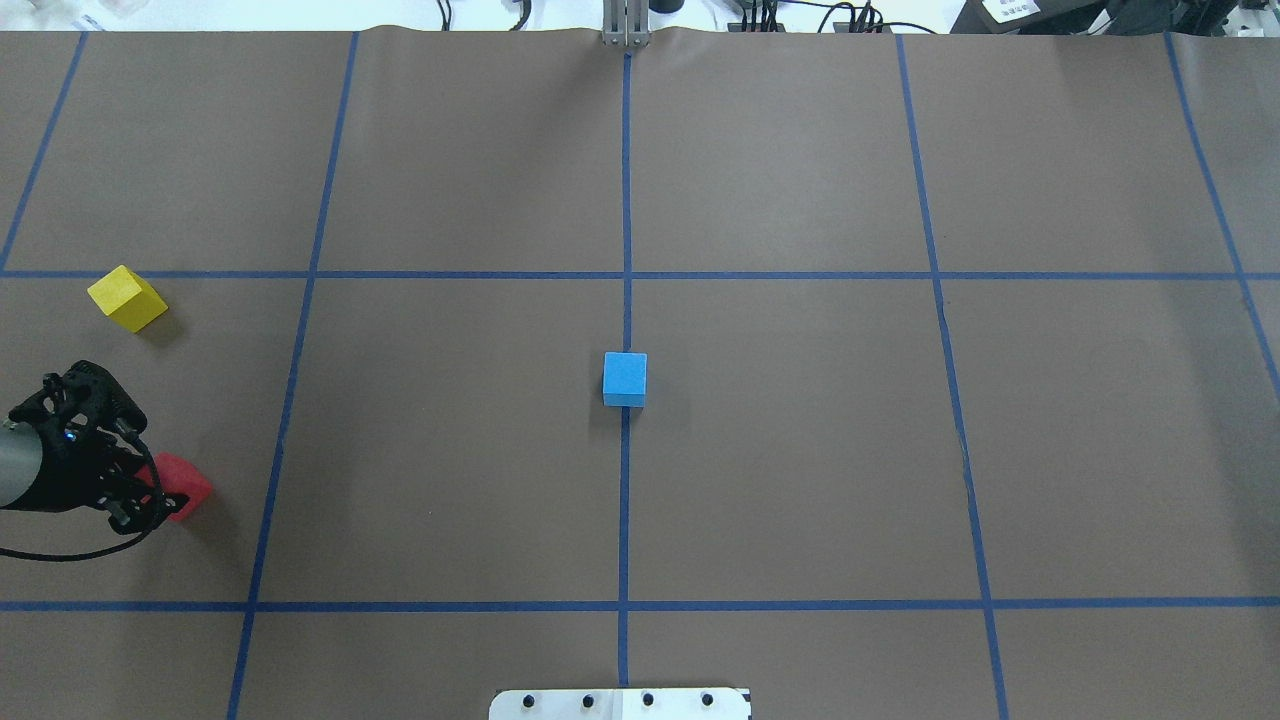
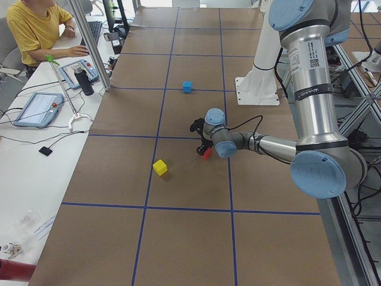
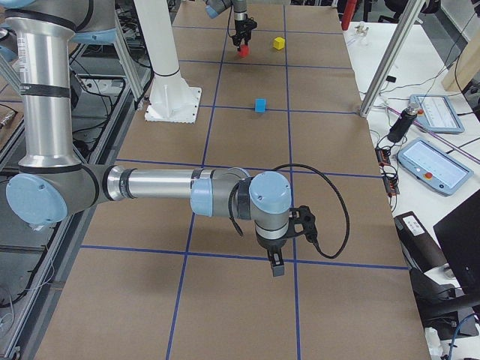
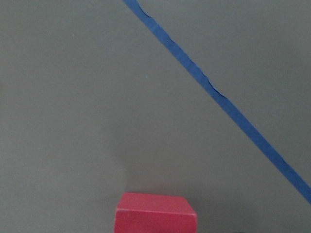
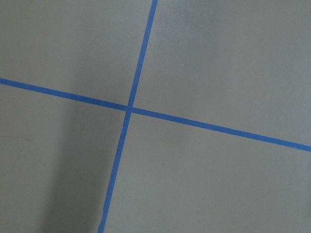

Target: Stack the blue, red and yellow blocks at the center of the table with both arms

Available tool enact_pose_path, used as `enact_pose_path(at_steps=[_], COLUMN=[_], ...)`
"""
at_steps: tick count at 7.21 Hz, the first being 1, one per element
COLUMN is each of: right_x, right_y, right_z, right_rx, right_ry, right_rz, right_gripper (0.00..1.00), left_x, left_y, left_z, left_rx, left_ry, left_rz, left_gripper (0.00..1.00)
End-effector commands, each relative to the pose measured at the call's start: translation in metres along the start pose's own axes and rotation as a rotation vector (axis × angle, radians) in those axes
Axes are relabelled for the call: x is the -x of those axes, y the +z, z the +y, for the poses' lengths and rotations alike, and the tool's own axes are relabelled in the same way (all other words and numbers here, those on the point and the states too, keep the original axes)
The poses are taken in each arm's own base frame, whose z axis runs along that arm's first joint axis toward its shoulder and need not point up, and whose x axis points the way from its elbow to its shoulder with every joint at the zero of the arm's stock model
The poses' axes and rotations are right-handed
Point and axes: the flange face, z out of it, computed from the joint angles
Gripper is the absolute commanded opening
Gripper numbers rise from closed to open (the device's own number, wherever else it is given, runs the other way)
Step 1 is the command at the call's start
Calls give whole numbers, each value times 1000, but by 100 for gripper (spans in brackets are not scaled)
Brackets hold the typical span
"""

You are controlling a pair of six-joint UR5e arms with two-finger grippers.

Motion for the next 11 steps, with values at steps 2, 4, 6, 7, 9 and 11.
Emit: enact_pose_path(at_steps=[2,4,6,7,9,11], right_x=[-32,-42,-40,-35,-31,-31], right_y=[21,45,39,37,36,36], right_z=[21,64,57,50,41,40], right_rx=[34,83,73,68,68,66], right_ry=[68,120,203,245,233,228], right_rz=[-9,-23,-16,-13,-13,-12], right_gripper=[100,100,100,100,100,100], left_x=[-25,-70,-145,-183,-244,-291], left_y=[-32,-44,-75,-83,-58,-38], left_z=[-40,-140,-273,-315,-374,-428], left_rx=[-30,-28,9,37,20,14], left_ry=[-13,-145,-296,-361,-454,-538], left_rz=[12,-2,-24,-37,-51,-74], left_gripper=[0,0,0,0,0,0])
